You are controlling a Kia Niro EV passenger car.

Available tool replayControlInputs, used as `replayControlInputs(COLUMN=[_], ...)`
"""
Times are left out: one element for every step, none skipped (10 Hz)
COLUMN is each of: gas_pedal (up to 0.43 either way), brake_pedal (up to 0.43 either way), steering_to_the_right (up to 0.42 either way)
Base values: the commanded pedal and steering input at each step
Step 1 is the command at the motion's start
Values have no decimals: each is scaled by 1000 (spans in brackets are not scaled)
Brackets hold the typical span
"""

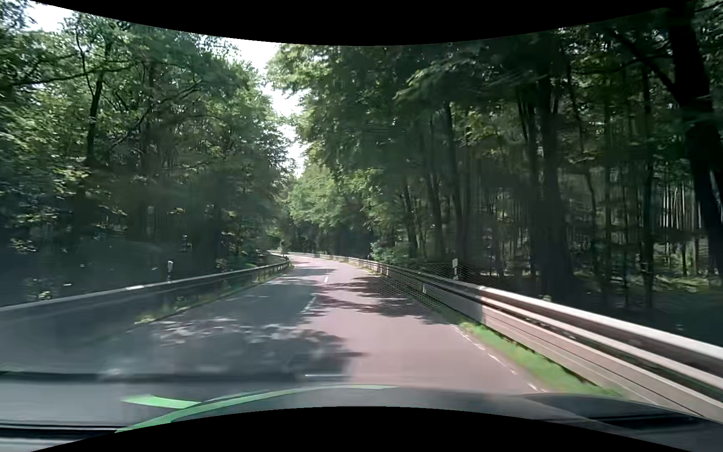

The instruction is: Follow the waypoints while adhering to traffic rules and regulations

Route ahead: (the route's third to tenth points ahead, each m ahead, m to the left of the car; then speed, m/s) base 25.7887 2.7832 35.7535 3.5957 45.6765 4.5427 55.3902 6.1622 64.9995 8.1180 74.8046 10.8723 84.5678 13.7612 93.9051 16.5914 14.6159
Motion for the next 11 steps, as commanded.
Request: replayControlInputs(gas_pedal=[79,79,79,79,67,67,67,67,67,67,67], brake_pedal=[0,0,0,0,0,0,0,0,0,0,0], steering_to_the_right=[-8,-8,-8,-9,-10,-12,-14,-14,-14,-14,-14])
